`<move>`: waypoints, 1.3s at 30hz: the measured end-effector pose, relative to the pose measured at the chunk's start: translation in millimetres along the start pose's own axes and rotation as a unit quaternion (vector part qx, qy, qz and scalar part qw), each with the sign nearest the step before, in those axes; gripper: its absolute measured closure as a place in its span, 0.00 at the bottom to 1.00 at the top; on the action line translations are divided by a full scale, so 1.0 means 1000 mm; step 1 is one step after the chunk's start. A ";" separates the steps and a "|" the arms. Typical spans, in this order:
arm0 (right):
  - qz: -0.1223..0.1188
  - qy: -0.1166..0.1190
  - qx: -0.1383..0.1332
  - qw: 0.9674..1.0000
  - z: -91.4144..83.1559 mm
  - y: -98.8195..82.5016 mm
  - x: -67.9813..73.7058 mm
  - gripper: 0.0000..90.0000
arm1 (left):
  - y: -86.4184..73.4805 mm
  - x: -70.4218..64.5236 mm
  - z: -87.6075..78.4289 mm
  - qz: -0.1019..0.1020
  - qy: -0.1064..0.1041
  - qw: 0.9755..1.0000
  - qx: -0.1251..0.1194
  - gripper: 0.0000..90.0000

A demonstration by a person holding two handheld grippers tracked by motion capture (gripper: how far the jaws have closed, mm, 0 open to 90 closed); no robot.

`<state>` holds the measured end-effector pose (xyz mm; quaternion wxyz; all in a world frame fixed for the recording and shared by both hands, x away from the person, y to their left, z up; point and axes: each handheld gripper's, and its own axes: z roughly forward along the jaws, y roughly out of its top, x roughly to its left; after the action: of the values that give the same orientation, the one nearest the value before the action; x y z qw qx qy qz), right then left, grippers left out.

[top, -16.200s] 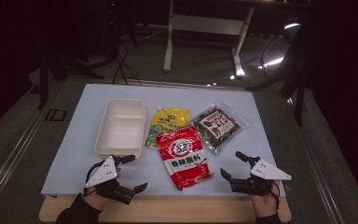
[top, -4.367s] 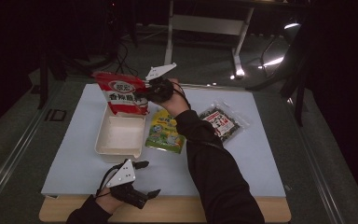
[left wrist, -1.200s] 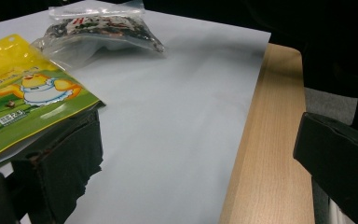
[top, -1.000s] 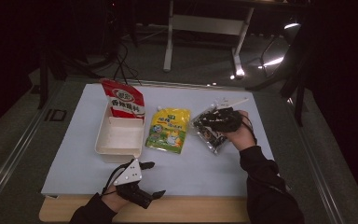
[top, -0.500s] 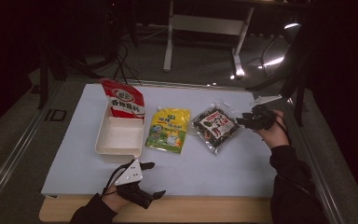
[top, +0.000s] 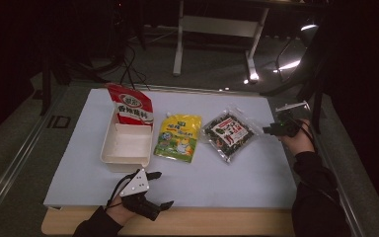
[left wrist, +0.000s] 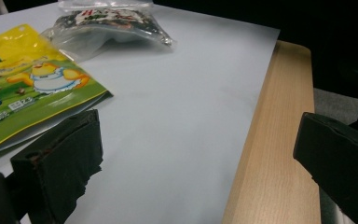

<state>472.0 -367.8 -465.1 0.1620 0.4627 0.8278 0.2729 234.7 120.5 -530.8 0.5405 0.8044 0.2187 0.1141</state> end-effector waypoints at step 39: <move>-0.004 0.011 0.111 0.994 0.056 0.022 -0.012 1.00 | -0.008 0.000 -0.008 -0.012 0.015 1.000 0.005 0.02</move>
<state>521.6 -351.9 -496.3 0.1018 0.4713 0.8567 0.1834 229.5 129.5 -535.1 0.5348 0.8025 0.2366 0.1187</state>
